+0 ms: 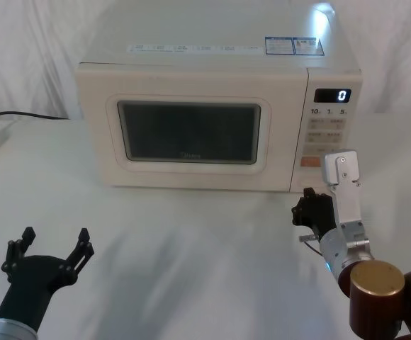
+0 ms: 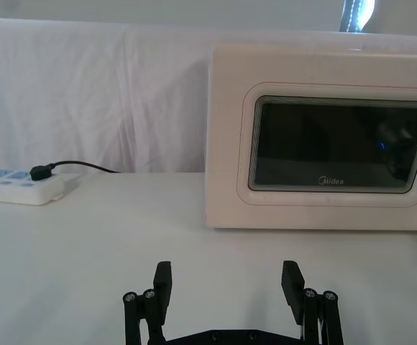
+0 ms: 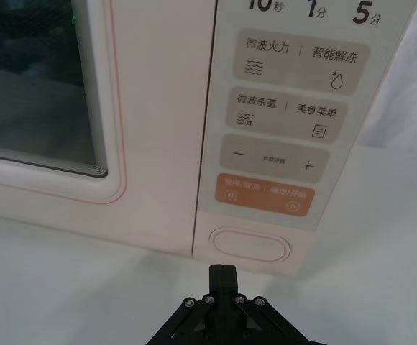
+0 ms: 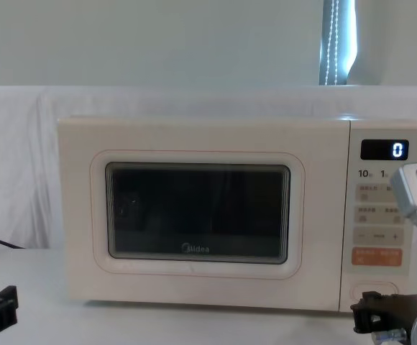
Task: Press the button to open the microwave door with one hand; close the microwave door with the other hand.
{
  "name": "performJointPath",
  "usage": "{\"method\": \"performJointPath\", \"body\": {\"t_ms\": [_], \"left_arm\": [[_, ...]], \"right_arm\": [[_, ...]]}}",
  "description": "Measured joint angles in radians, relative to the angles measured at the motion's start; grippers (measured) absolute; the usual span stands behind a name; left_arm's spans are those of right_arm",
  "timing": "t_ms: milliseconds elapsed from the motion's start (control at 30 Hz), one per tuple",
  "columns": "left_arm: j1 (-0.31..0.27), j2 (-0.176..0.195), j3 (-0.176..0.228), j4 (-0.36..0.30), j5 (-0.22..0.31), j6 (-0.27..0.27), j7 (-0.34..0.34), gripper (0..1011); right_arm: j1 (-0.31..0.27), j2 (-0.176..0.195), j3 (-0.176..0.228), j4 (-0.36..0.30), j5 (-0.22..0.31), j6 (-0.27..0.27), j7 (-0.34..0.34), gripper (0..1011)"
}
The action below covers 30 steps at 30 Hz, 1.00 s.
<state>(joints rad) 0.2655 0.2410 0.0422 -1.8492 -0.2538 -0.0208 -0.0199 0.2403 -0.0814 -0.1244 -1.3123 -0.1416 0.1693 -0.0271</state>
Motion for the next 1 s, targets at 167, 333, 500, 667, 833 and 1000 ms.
{"method": "performJointPath", "body": {"t_ms": [167, 333, 500, 667, 833, 1000], "left_arm": [[0.000, 0.000, 0.000, 0.000, 0.000, 0.000, 0.000, 1001], [0.000, 0.000, 0.000, 0.000, 0.000, 0.000, 0.000, 1001], [0.000, 0.000, 0.000, 0.000, 0.000, 0.000, 0.000, 1001], [0.000, 0.000, 0.000, 0.000, 0.000, 0.000, 0.000, 1001], [0.000, 0.000, 0.000, 0.000, 0.000, 0.000, 0.000, 1001], [0.000, 0.000, 0.000, 0.000, 0.000, 0.000, 0.000, 1001]], "right_arm": [[0.022, -0.004, 0.009, 0.032, -0.008, -0.009, -0.006, 0], [0.047, -0.009, 0.015, 0.064, -0.017, -0.016, -0.014, 0], [0.072, -0.014, 0.022, 0.099, -0.026, -0.025, -0.023, 0], [0.088, -0.017, 0.028, 0.122, -0.036, -0.030, -0.030, 0], [0.099, -0.018, 0.034, 0.138, -0.044, -0.031, -0.037, 0], [0.106, -0.019, 0.040, 0.150, -0.052, -0.034, -0.041, 0]]}}
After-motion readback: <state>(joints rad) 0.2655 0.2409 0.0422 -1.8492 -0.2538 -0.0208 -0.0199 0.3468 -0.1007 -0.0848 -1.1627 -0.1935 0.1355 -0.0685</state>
